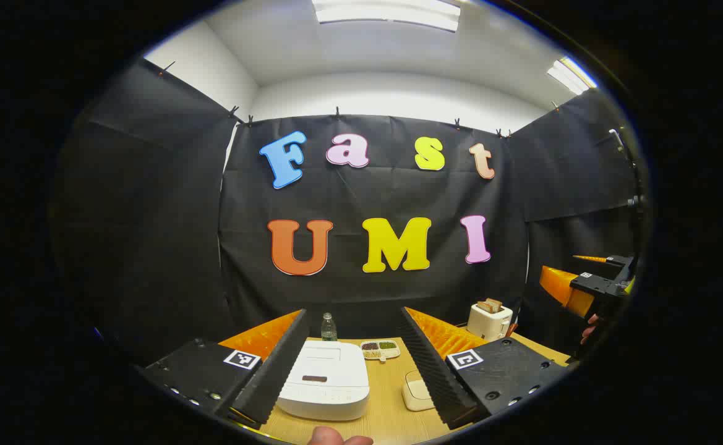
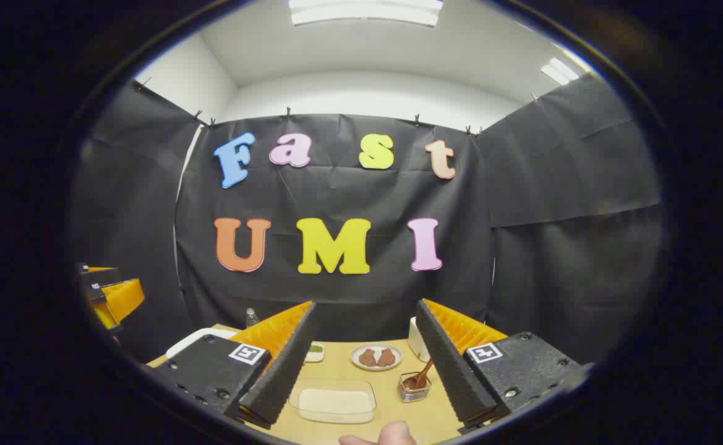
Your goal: Close the left gripper, press the button to open the rice cooker; take a wooden spoon from the chopstick holder with the right hand, scoop a spoonful of rice and pour it into the rice cooker, then put the wooden spoon back into the chopstick holder.
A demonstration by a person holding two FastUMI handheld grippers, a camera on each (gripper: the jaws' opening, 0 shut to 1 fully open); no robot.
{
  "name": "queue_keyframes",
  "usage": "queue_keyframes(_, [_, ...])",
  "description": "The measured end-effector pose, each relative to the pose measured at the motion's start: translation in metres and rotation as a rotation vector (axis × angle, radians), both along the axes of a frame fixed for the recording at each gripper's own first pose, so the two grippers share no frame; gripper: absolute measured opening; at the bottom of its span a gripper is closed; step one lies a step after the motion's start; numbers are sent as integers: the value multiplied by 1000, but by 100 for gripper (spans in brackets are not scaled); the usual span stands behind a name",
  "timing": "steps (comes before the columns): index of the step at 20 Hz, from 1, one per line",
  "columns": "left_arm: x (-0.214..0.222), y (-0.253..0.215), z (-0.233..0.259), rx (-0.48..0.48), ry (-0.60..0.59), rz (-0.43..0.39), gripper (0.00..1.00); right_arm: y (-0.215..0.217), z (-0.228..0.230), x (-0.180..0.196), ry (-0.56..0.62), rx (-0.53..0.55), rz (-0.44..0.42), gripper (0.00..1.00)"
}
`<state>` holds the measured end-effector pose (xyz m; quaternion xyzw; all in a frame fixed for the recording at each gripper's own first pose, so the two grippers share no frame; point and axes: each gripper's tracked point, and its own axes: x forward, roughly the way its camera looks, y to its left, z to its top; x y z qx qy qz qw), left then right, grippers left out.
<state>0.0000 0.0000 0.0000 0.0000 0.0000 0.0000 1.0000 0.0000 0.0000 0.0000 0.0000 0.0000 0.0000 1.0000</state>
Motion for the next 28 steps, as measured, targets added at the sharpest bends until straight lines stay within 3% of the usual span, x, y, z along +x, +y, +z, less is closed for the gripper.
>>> queue_keyframes(22, [22, 5, -21, -15, 59, 28, 95, -16, -11, 25, 36, 15, -14, 100])
queue_keyframes(28, [36, 2, -36, -21, 109, 26, 94, -23, -20, 46, 50, 15, -1, 100])
